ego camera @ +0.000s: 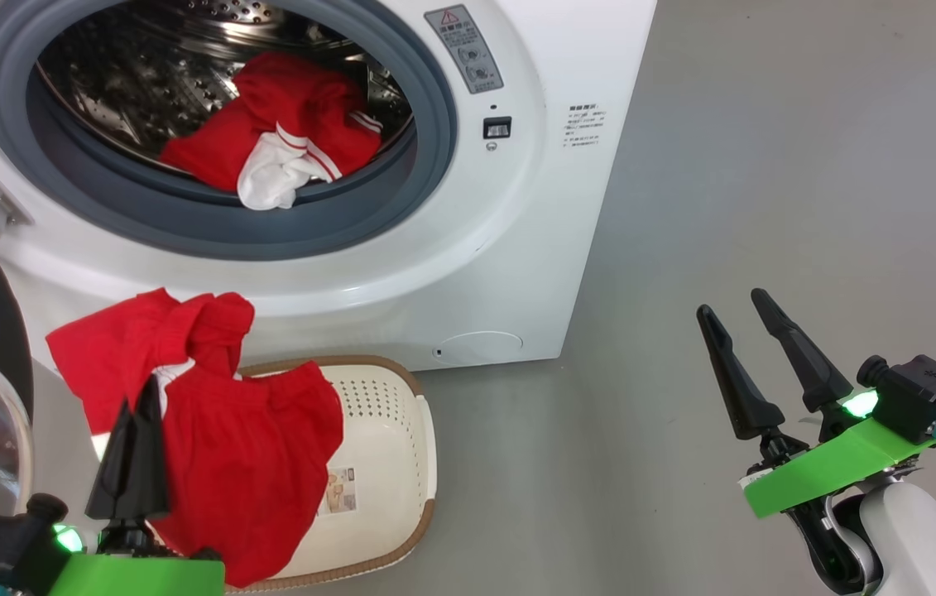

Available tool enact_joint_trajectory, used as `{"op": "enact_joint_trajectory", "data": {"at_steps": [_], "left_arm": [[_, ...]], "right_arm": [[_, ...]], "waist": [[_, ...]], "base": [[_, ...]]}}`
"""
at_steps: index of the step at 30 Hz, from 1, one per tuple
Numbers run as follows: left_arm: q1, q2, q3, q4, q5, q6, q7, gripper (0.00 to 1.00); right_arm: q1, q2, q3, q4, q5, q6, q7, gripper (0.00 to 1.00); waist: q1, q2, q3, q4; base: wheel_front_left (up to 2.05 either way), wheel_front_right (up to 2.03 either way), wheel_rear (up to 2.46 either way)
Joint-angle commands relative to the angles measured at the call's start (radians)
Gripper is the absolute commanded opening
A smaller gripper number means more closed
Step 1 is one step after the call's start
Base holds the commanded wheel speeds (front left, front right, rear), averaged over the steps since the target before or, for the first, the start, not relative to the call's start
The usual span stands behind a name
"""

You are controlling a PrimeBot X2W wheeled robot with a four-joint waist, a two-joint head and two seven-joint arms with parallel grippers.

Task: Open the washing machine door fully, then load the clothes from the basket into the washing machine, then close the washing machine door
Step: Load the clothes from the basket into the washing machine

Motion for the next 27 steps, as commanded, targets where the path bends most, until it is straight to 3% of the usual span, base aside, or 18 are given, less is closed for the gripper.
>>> {"op": "enact_joint_trajectory", "data": {"at_steps": [1,14,27], "left_arm": [[-0.016,0.008,0.030,-0.031,0.012,-0.003,-0.009,0.00],[-0.061,0.005,0.012,-0.039,0.014,-0.003,-0.009,0.00],[-0.335,0.047,-0.014,0.035,0.004,-0.003,-0.009,0.00]], "right_arm": [[0.018,-0.013,0.014,-0.025,-0.007,0.002,-0.005,1.00],[0.014,-0.014,0.011,-0.029,-0.003,0.002,-0.005,1.00],[-0.022,-0.006,0.008,-0.047,-0.004,0.002,-0.005,1.00]], "waist": [[0.0000,-0.0001,0.001,0.000],[0.0000,-0.0001,0.019,0.001],[0.0000,-0.0001,0.120,-0.038]], "base": [[0.00,0.00,0.00],[0.00,0.00,0.00],[0.00,0.00,0.00]]}}
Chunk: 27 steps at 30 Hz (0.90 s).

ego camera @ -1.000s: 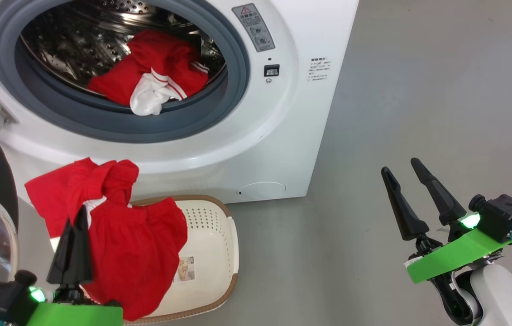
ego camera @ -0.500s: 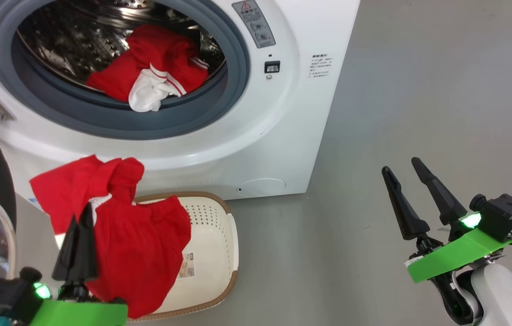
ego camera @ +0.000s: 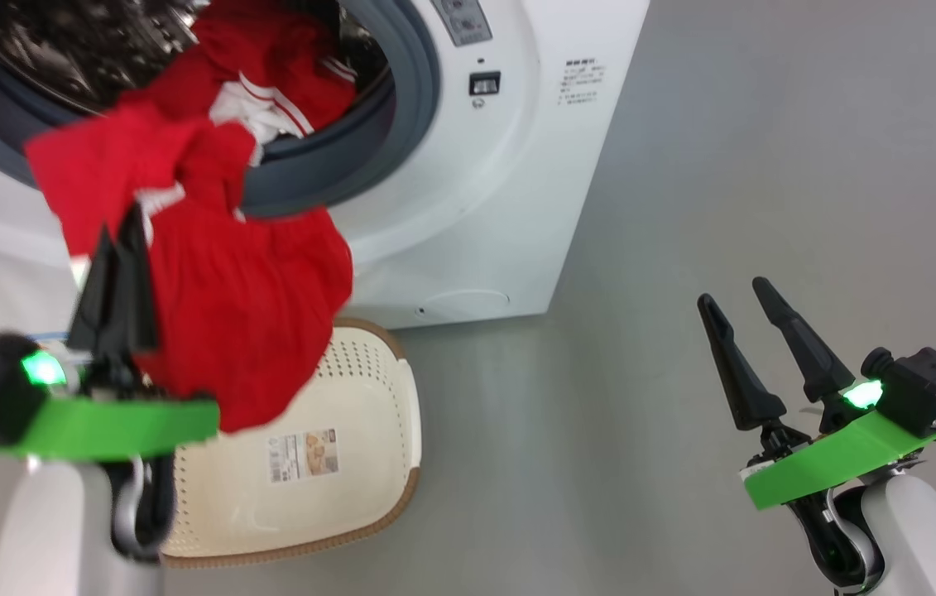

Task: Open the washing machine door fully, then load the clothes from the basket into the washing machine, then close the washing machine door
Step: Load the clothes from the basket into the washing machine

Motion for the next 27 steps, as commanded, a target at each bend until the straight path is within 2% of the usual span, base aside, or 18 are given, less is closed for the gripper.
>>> {"op": "enact_joint_trajectory", "data": {"at_steps": [1,12,27], "left_arm": [[-0.077,0.037,0.030,-0.001,0.000,-0.003,-0.008,0.00],[-0.379,0.094,0.032,0.254,-0.012,-0.003,-0.008,0.00],[-0.720,0.135,0.045,0.561,0.017,-0.003,-0.008,0.00]], "right_arm": [[-0.019,-0.006,0.011,-0.029,-0.004,0.002,-0.005,1.00],[-0.071,0.014,0.005,-0.051,-0.010,0.002,-0.005,1.00],[-0.132,0.039,0.006,-0.076,-0.015,0.002,-0.005,1.00]], "waist": [[0.0000,0.0000,0.042,-0.023],[0.0000,0.0000,0.197,-0.085],[0.0000,0.0000,0.372,-0.142]], "base": [[0.00,0.00,0.00],[0.00,0.00,0.00],[0.00,0.00,0.00]]}}
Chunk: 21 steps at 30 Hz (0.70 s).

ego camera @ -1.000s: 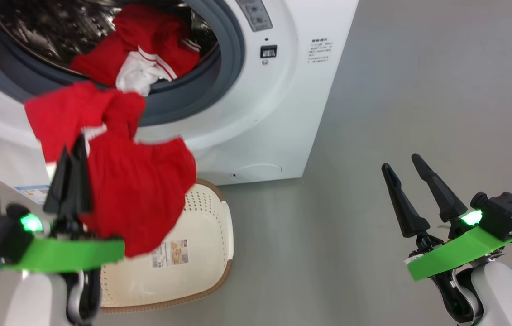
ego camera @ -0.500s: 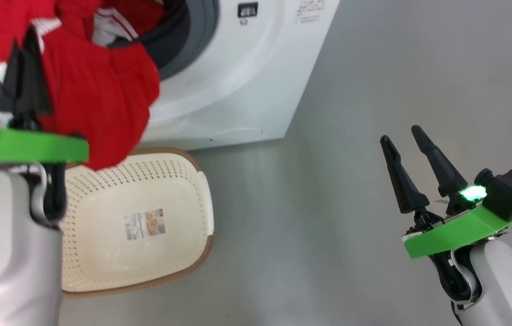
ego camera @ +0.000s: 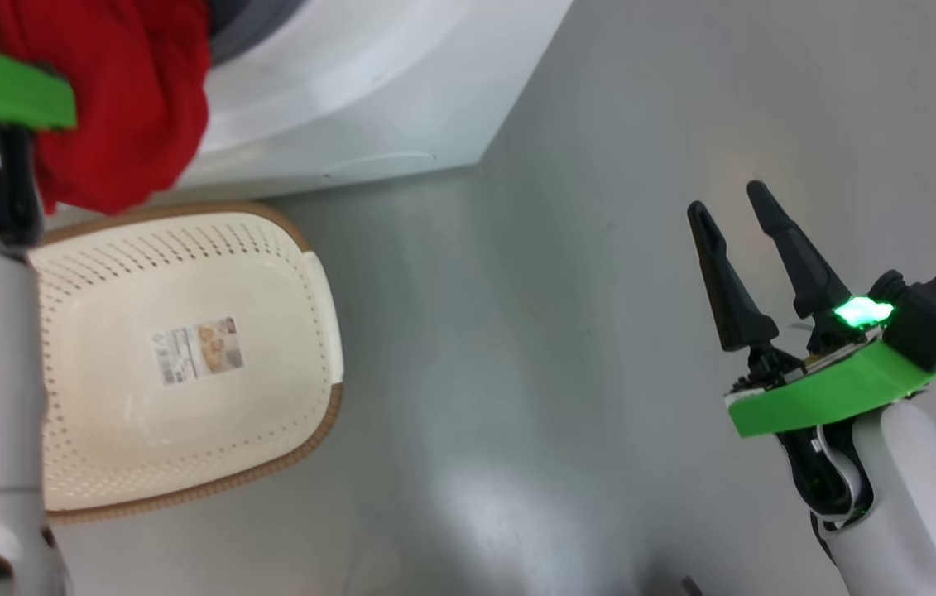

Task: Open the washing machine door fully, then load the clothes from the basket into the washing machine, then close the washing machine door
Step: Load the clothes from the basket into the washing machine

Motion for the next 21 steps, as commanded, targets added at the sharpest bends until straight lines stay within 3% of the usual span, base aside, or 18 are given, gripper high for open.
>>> {"op": "enact_joint_trajectory", "data": {"at_steps": [1,9,16,20,21], "left_arm": [[-0.038,0.050,0.021,-0.007,0.018,-0.003,-0.006,0.00],[-0.205,0.086,0.025,0.097,0.067,-0.002,-0.006,0.00],[-0.260,0.084,0.078,-0.058,0.142,0.042,-0.006,0.00],[-0.244,0.066,0.080,0.002,0.160,0.036,-0.006,0.00],[-0.246,0.063,0.077,0.028,0.163,0.035,-0.006,0.09]], "right_arm": [[-0.004,0.001,0.015,-0.027,-0.007,0.002,-0.005,1.00],[-0.023,0.020,0.012,-0.037,-0.009,0.002,-0.005,1.00],[-0.038,0.038,0.005,-0.043,-0.013,0.002,-0.005,1.00],[-0.039,0.042,0.003,-0.038,-0.016,0.002,-0.005,1.00],[-0.039,0.042,0.003,-0.037,-0.016,0.002,-0.005,1.00]], "waist": [[0.0000,-0.0001,0.059,-0.034],[0.0000,-0.0001,0.145,-0.069],[0.0000,-0.0001,0.182,-0.081],[0.0000,-0.0001,0.178,-0.073],[0.0000,-0.0001,0.177,-0.070]], "base": [[0.00,0.00,0.00],[0.00,0.00,0.00],[0.00,0.00,0.00],[0.00,0.00,0.00],[0.00,0.00,0.00]]}}
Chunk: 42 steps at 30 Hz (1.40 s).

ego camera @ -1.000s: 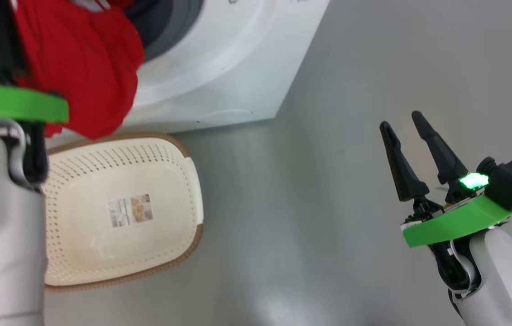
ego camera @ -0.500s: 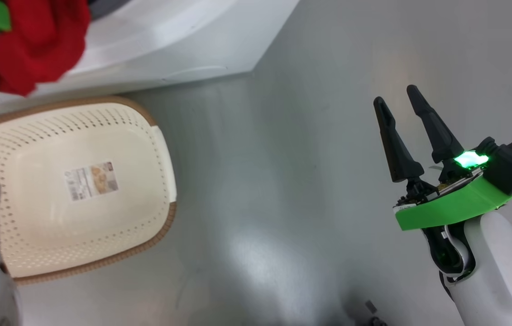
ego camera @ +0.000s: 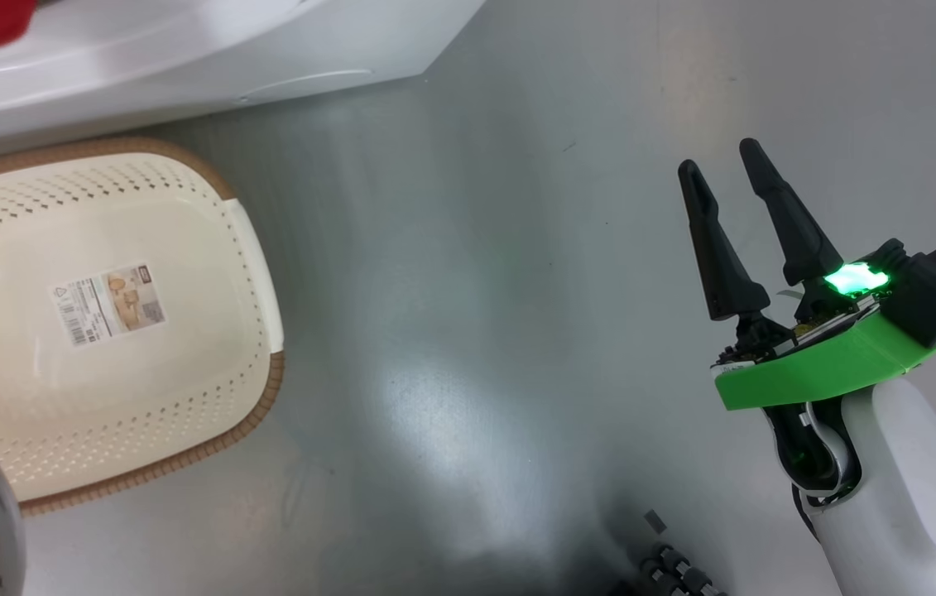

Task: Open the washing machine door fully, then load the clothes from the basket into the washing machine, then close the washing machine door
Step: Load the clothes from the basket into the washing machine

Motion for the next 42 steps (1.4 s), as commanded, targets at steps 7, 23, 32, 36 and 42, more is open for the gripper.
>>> {"op": "enact_joint_trajectory", "data": {"at_steps": [7,23,32,36,42], "left_arm": [[0.009,0.018,-0.010,0.029,0.027,-0.009,-0.005,1.00],[0.104,0.000,-0.023,0.023,0.034,-0.022,-0.005,1.00],[0.231,0.011,-0.031,-0.126,0.013,-0.033,-0.005,1.00],[0.317,0.014,-0.040,-0.234,0.001,-0.036,-0.005,1.00],[0.465,0.003,-0.043,-0.376,-0.029,-0.038,-0.005,1.00]], "right_arm": [[0.011,-0.009,0.014,-0.018,-0.007,0.002,-0.005,1.00],[0.023,-0.022,0.010,-0.012,-0.006,0.002,-0.005,1.00],[0.031,-0.029,0.009,-0.014,-0.005,0.002,-0.005,1.00],[0.037,-0.034,0.003,-0.017,-0.005,0.002,-0.005,1.00],[0.041,-0.043,0.000,-0.016,-0.005,0.002,-0.005,1.00]], "waist": [[0.0000,0.0000,-0.012,0.022],[0.0000,0.0000,-0.068,0.064],[0.0000,0.0000,-0.088,0.084],[0.0000,0.0000,-0.092,0.095],[0.0000,0.0000,-0.101,0.111]], "base": [[0.00,0.00,0.00],[0.00,0.00,0.00],[0.00,0.00,0.00],[0.00,0.00,0.00],[0.00,0.00,0.00]]}}
